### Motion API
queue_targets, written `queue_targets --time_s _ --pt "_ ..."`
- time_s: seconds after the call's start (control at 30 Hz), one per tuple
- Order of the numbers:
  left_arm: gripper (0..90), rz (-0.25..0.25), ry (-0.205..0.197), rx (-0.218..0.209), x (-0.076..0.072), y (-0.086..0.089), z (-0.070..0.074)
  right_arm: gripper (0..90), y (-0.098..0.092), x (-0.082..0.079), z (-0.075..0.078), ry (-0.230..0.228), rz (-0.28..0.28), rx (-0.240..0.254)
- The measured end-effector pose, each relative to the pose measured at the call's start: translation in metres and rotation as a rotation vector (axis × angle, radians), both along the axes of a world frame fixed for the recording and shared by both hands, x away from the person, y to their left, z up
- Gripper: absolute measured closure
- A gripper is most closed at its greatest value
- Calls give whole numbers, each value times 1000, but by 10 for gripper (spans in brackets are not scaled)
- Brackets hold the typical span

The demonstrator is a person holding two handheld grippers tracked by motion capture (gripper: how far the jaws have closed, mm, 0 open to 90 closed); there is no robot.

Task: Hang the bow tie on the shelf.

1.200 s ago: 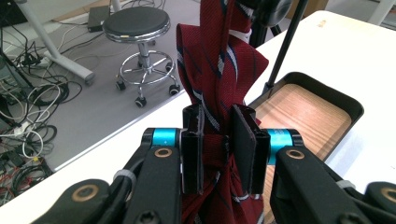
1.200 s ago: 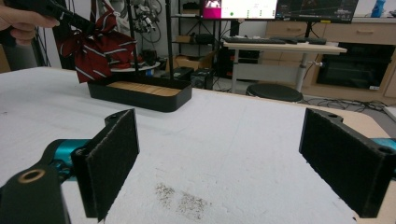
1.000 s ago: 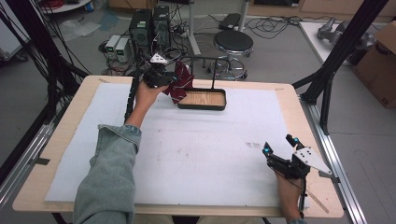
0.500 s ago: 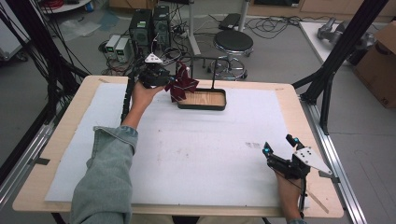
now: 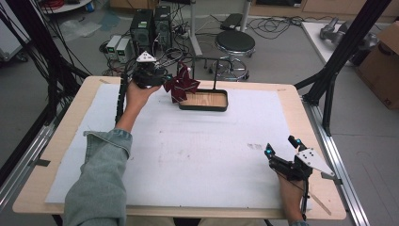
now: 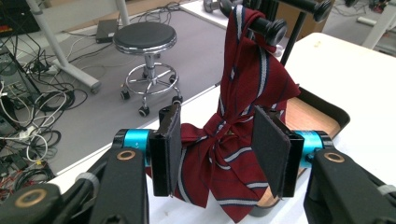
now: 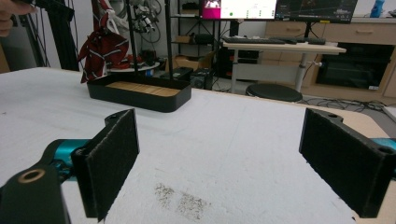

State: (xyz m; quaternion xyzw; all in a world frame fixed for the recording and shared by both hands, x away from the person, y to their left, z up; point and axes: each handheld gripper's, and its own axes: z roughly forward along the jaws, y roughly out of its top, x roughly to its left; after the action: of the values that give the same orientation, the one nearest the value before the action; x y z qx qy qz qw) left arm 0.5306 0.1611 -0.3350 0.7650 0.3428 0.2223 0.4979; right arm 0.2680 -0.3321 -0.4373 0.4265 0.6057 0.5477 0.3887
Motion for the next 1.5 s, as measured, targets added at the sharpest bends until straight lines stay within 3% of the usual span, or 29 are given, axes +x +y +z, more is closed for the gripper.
queue_targets --time_s 0.6,0.67,1.1,1.37,1.5 --pt "406 45 -75 -78 -45 48 23 111 0 1 0 1 -6 -1" --pt "396 44 -84 -99 -50 52 25 112 0 1 0 1 -8 -2" --pt "276 72 -145 -121 -90 67 37 112 0 1 0 3 -10 -4" --pt "258 87 -201 -113 -130 87 37 111 0 1 0 7 -10 -2" --pt "257 87 -215 -147 -149 100 33 111 0 1 0 7 -10 -1"
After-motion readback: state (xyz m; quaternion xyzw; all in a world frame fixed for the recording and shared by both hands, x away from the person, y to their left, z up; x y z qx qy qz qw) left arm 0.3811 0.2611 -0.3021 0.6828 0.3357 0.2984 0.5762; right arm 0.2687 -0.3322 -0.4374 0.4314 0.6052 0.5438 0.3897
